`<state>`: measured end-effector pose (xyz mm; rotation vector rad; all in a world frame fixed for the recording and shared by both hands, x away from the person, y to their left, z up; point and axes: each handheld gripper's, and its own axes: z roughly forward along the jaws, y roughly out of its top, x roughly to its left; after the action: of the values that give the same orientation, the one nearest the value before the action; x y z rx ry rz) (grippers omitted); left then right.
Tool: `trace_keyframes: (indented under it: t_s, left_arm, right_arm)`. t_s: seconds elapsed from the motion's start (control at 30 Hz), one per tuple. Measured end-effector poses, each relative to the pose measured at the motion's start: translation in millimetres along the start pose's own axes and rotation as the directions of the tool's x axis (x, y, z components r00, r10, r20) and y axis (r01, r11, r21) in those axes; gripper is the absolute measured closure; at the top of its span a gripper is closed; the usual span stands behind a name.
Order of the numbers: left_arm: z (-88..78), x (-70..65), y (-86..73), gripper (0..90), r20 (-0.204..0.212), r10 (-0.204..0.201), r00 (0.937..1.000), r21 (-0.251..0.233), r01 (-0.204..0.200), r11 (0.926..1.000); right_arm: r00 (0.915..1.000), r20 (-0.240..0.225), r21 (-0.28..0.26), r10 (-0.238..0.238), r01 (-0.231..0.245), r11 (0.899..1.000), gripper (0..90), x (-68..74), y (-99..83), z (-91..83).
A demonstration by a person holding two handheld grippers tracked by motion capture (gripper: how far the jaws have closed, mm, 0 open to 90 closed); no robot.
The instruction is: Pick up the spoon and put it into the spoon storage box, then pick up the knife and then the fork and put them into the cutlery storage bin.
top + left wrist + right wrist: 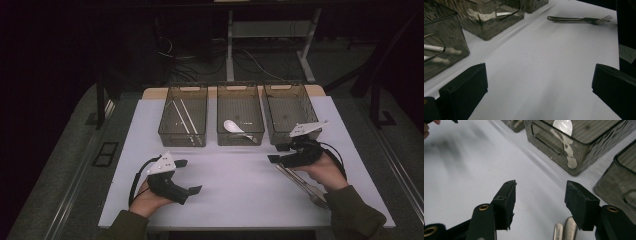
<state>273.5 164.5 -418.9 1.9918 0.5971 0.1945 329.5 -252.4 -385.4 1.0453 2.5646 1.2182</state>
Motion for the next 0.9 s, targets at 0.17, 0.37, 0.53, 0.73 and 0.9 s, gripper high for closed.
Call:
trace_keyframes:
  t_s: [0.17, 0.37, 0.53, 0.73, 0.9]
  left_arm:
    - [-0.1, -0.1, 0.0, 0.0, 0.000, 0.001, 1.0000, 0.002, -0.001, 1.0000]
    - [0.0, 0.5, -0.3, 0.0, -0.001, 0.000, 1.0000, 0.001, 0.000, 1.0000]
    - [0.1, 0.8, -0.3, 0.0, -0.002, 0.000, 1.0000, 0.001, 0.000, 1.0000]
    - [-0.4, 0.2, -0.1, 0.0, -0.004, 0.003, 1.0000, 0.005, -0.003, 1.0000]
    - [0.2, -0.2, -0.4, 0.0, -0.002, -0.001, 1.0000, 0.003, 0.001, 1.0000]
  right_arm:
    - [0.9999, -0.005, 0.013, 0.009, -0.009, 1.000, 44.3, -0.6, -8.0, -5.9]
    - [0.9983, 0.021, 0.021, 0.055, -0.056, 0.998, 46.7, -6.8, -17.5, -16.9]
    - [0.9977, 0.049, 0.045, 0.047, -0.049, 0.998, 47.1, -10.2, -23.7, -25.5]
    - [0.9940, 0.097, 0.102, 0.050, -0.060, 0.993, 51.4, -14.4, -32.1, -32.8]
    - [0.9950, 0.094, 0.171, 0.033, -0.049, 0.984, 59.1, -16.7, -38.4, -37.4]
